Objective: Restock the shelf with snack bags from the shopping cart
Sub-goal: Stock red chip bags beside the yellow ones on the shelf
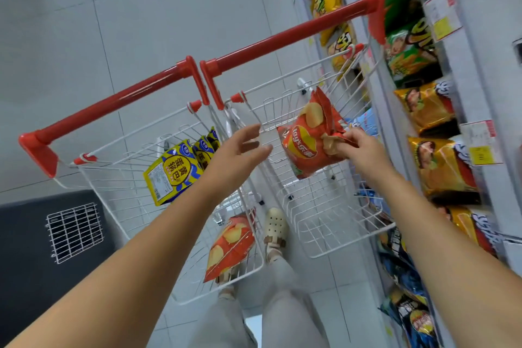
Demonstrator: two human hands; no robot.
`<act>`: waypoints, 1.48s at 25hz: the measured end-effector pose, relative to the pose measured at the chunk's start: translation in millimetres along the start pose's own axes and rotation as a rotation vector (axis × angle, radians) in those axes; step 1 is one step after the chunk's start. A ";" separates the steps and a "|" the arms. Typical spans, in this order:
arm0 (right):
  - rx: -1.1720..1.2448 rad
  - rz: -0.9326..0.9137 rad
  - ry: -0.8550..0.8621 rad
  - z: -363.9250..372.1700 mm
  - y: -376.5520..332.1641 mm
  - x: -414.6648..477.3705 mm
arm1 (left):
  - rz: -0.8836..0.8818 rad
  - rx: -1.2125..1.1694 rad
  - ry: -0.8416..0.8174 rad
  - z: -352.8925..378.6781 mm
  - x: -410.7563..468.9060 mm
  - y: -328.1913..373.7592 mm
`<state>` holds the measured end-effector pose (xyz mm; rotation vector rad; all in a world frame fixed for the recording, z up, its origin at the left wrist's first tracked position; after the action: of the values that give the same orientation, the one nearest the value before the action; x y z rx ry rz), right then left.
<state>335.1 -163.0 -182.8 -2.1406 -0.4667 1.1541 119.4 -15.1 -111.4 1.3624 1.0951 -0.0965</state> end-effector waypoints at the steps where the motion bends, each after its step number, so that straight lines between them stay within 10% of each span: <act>1: 0.056 -0.027 -0.067 -21.5 -15.0 -14.5 | -0.007 0.063 -0.056 3.6 -0.3 8.9; 10: 0.613 0.101 -0.573 -50.1 -65.2 -22.6 | -0.134 0.040 -0.462 11.5 11.4 55.0; 15: 0.070 0.177 0.135 -2.8 6.9 42.9 | -0.261 -0.153 -0.118 -15.1 1.1 -9.1; 20: -0.328 0.302 0.158 34.0 64.8 89.2 | -0.322 -0.275 -0.013 -24.6 -12.2 -48.6; 37: 0.696 0.020 0.324 -72.4 -0.9 -161.3 | -0.112 -0.438 -0.031 -35.3 -120.6 -31.4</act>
<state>307.1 -283.0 -55.9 -1.6614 0.1013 0.7940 15.2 -58.2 -47.6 0.9054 1.0900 0.0402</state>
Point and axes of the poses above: each hand's wrist, its own x-axis towards the middle knuckle, its own z-axis out of the palm, y = z × x, the point moved 1 cm from there along x, towards the middle knuckle, and after that the axes turned 2 degrees about -x, right-handed, at the moved point
